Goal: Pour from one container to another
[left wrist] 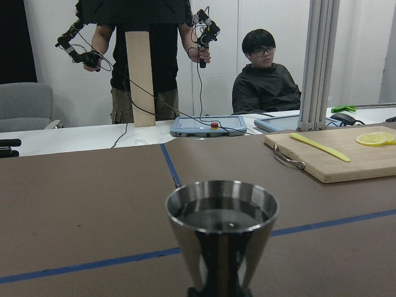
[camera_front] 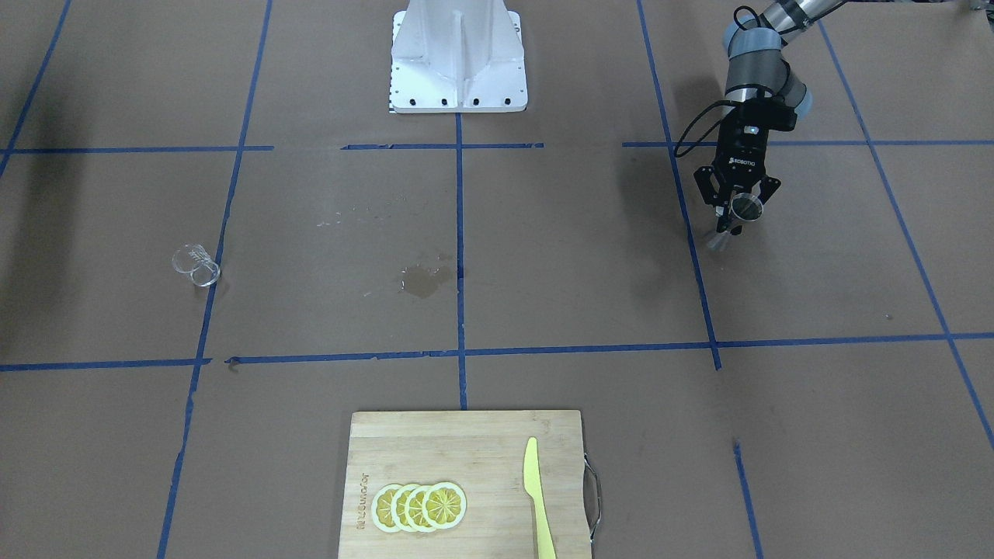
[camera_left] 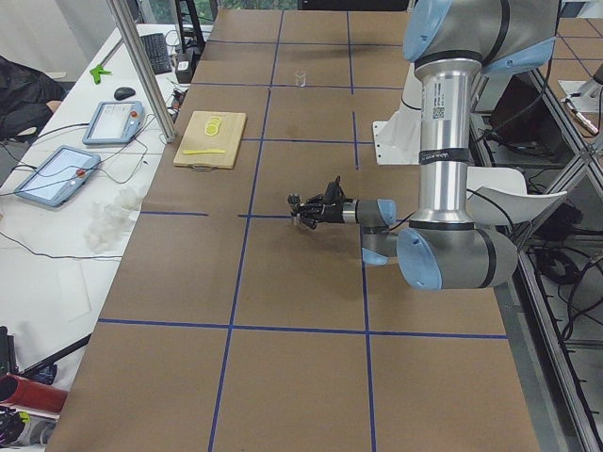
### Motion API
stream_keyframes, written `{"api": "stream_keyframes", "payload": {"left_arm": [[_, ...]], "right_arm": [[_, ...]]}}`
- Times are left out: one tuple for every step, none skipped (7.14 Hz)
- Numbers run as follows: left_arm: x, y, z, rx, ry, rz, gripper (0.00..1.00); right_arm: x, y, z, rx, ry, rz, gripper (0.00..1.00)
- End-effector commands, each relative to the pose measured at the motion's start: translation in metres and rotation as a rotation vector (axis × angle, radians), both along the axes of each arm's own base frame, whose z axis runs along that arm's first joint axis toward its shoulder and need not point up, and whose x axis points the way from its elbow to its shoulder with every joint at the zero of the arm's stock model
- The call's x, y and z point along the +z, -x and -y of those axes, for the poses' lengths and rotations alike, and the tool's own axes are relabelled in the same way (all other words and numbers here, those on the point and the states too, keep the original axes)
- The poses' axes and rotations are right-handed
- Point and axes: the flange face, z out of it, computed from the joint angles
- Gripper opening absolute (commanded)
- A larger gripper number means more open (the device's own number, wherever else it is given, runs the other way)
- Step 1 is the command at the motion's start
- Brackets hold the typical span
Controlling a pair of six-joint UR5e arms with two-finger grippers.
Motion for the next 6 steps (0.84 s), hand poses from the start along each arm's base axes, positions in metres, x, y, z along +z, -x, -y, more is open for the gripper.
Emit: {"api": "stream_keyframes", "payload": {"left_arm": [[0.0018, -0.0061, -0.0078, 0.024, 0.001, 0.004, 0.09], [0.0018, -0.0073, -0.0096, 0.028, 0.001, 0.004, 0.12], [0.0018, -0.0082, -0.0108, 0.031, 0.001, 0.003, 0.14], [0.0025, -0.0095, -0.0126, 0.036, 0.002, 0.004, 0.18], [0.0025, -0.0099, -0.0132, 0.037, 0.002, 0.004, 0.21], [0.0024, -0.0102, -0.0138, 0.039, 0.001, 0.004, 0.23]], "right_arm": [[0.0022, -0.0003, -0.0013, 0.0, 0.004, -0.003, 1.0], [0.0033, -0.0003, -0.0033, -0.001, 0.007, -0.002, 1.0], [0.0033, -0.0003, -0.0033, -0.001, 0.007, -0.002, 1.0], [0.0034, -0.0004, -0.0033, 0.0, 0.007, -0.003, 1.0], [0.0034, -0.0004, -0.0033, 0.0, 0.007, -0.003, 1.0], [0.0034, -0.0004, -0.0033, 0.0, 0.007, -0.003, 1.0]]}}
